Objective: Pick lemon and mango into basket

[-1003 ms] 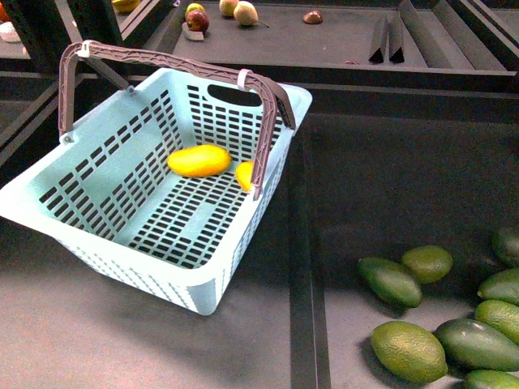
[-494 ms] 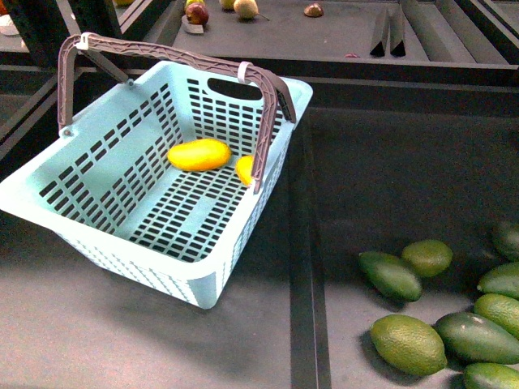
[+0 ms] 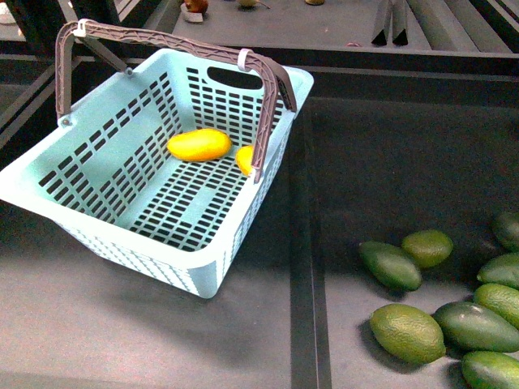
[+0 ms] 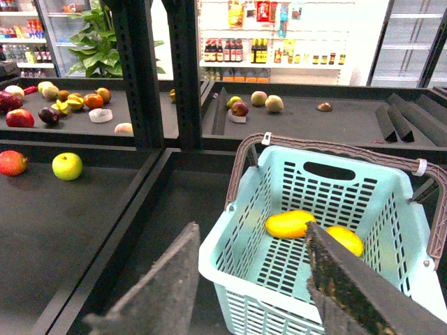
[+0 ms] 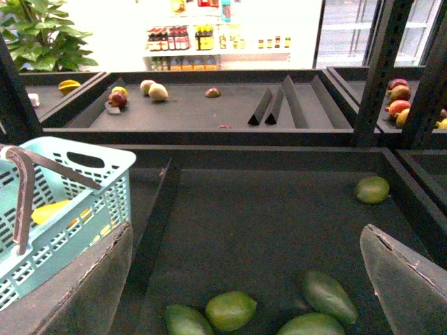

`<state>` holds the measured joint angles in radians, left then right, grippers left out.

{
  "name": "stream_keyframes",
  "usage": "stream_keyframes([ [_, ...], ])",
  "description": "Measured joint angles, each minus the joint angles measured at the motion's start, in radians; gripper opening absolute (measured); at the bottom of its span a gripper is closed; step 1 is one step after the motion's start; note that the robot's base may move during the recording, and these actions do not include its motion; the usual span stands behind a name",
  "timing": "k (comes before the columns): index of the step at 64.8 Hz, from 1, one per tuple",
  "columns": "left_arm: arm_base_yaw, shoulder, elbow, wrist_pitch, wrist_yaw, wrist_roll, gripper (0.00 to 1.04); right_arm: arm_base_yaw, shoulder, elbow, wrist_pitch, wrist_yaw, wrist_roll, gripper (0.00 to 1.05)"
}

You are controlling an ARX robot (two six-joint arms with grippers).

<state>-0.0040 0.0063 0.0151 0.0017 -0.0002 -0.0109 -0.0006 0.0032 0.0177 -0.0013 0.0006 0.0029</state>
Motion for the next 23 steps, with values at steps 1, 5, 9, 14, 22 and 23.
stream_keyframes([
  [1, 0.0, 0.0, 0.0, 0.0, 0.0, 0.0, 0.59, 0.0, 0.0, 0.0, 0.0, 0.0, 0.0, 0.96],
  [5, 0.0, 0.0, 0.0, 0.0, 0.0, 0.0, 0.71, 0.0, 0.0, 0.0, 0.0, 0.0, 0.0, 0.96],
  [9, 0.0, 0.0, 0.0, 0.0, 0.0, 0.0, 0.85, 0.0, 0.0, 0.0, 0.0, 0.0, 0.0, 0.96],
  [14, 0.0, 0.0, 0.0, 0.0, 0.0, 0.001, 0.99, 0.0, 0.0, 0.0, 0.0, 0.0, 0.0, 0.96],
  [22, 0.0, 0.0, 0.0, 0.0, 0.0, 0.002, 0.98, 0.0, 0.0, 0.0, 0.0, 0.0, 0.0, 0.96],
  [23, 0.0, 0.0, 0.0, 0.0, 0.0, 0.002, 0.98, 0.0, 0.0, 0.0, 0.0, 0.0, 0.0, 0.96],
])
